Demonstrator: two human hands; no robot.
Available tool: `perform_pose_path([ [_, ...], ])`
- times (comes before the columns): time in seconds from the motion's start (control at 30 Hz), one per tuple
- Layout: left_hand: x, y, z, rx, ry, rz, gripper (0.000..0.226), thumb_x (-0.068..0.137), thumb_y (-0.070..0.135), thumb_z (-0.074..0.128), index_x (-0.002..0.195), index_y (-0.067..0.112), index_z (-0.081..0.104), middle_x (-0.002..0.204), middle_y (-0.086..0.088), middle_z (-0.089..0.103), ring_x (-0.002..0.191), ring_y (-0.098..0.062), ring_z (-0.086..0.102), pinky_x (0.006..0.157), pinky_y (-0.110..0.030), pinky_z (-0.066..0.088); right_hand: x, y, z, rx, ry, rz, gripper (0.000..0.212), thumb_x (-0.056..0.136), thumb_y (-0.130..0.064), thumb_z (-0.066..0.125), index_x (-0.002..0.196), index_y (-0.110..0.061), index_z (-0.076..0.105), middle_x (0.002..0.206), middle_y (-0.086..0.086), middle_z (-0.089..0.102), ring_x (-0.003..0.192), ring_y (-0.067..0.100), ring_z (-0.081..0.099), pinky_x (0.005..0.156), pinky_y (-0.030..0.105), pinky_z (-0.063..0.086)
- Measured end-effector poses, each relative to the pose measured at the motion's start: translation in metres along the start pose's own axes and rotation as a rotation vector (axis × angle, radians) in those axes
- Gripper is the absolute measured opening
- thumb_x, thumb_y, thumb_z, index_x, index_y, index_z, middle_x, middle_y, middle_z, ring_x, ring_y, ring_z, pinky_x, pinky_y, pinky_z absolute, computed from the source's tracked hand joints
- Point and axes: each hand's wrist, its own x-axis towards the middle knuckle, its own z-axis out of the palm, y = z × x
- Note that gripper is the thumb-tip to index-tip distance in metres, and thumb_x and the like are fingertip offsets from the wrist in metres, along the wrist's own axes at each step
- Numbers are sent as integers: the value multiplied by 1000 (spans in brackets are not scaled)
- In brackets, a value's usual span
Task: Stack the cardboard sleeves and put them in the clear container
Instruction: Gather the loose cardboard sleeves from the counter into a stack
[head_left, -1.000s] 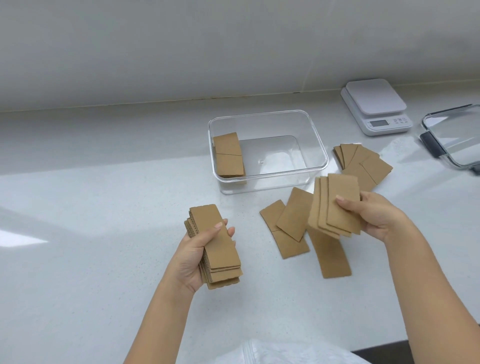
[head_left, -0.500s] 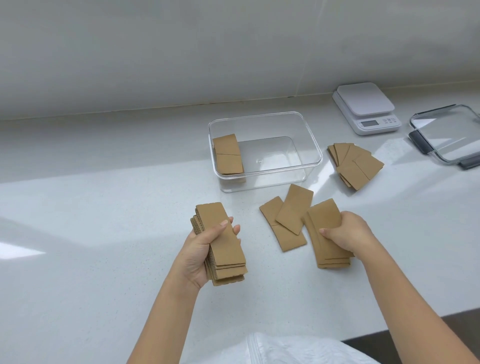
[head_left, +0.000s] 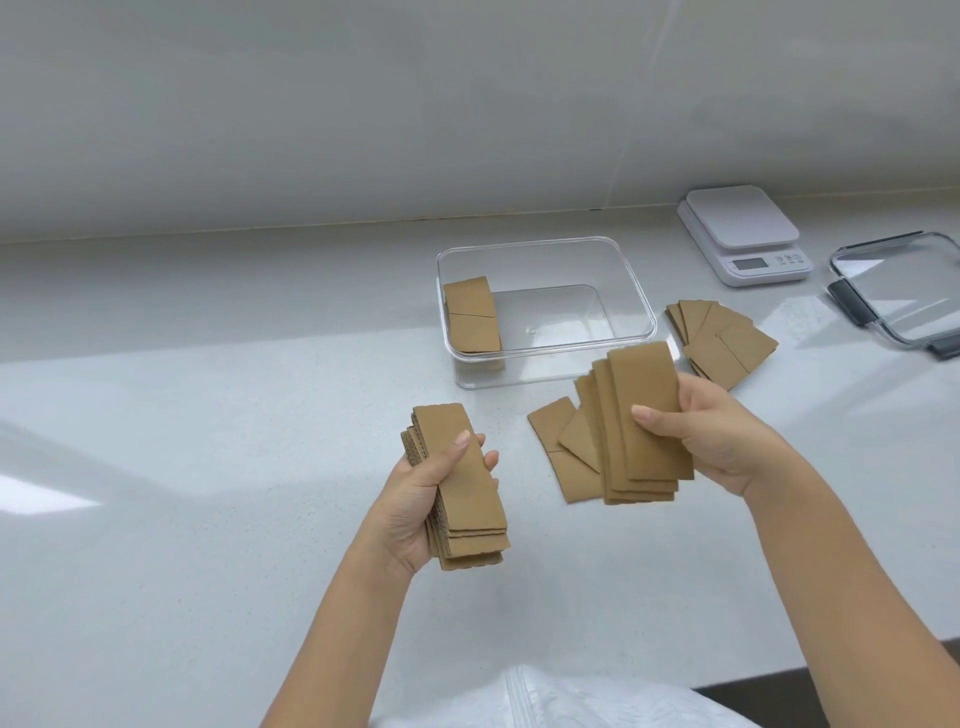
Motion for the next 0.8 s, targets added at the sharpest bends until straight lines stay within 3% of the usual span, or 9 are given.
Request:
perform_pose_path([
  [0.07, -3, -1, 4, 10, -13, 6, 56, 66, 30, 72, 117, 9, 58, 106, -6, 71, 87, -20, 72, 69, -37, 59, -4, -9, 20, 88, -99, -22, 32, 86, 0, 56, 116, -8, 57, 105, 8, 69, 89, 19, 69, 70, 28, 59],
  [0.2, -8, 0, 7, 60, -89, 7, 66, 70, 49, 66, 122, 9, 58, 116, -15, 69, 99, -28, 70, 72, -41, 59, -2, -3, 63, 137, -206, 2, 41, 83, -1, 61, 123, -4, 52, 117, 15, 66, 104, 29, 65, 89, 44, 53],
  [0.3, -11, -1, 4, 103, -146, 22, 78, 64, 61, 70, 125, 13, 58, 117, -20, 68, 100, -35, 68, 69, -47, 58, -2, 6, 89, 40, -137, 10, 35, 87, -2, 61, 119, -7, 51, 112, 10, 66, 94, 21, 66, 79, 37, 56],
  [0.4, -13, 0, 0, 98, -164, 45, 66, 70, 45, 75, 124, 12, 58, 112, -21, 69, 94, -37, 69, 67, -50, 58, -2, 13, 106, -37, -53, -23, 32, 81, -7, 70, 107, -14, 53, 105, 10, 65, 87, 21, 64, 69, 33, 55],
  [0.5, -11, -1, -2, 69, -136, 62, 52, 74, 25, 67, 122, 5, 58, 101, -20, 72, 87, -33, 71, 64, -44, 58, -2, 16, 114, -156, 7, -104, 26, 76, -10, 75, 93, -17, 57, 97, 9, 65, 83, 20, 63, 68, 29, 55],
  [0.63, -9, -3, -2, 84, -130, 75, 51, 72, 18, 68, 119, 3, 59, 99, -21, 72, 84, -33, 71, 63, -42, 58, 0, 19, 116, -194, 9, -142, 25, 73, -10, 78, 88, -20, 62, 81, 3, 67, 69, 12, 63, 63, 22, 56],
  [0.77, -5, -6, -2, 111, -136, 66, 49, 71, 19, 69, 116, 2, 60, 95, -19, 73, 80, -31, 72, 61, -40, 58, 2, 27, 119, -278, 30, -152, 19, 73, -21, 77, 87, -30, 67, 80, -2, 65, 72, 21, 65, 71, 37, 59],
  [0.8, -5, -7, -2, 117, -139, 61, 49, 71, 20, 69, 116, 2, 61, 95, -19, 73, 79, -30, 71, 62, -40, 58, 2, 28, 122, -337, 36, -158, 13, 74, -28, 75, 86, -31, 70, 77, -4, 61, 69, 20, 62, 69, 35, 57],
])
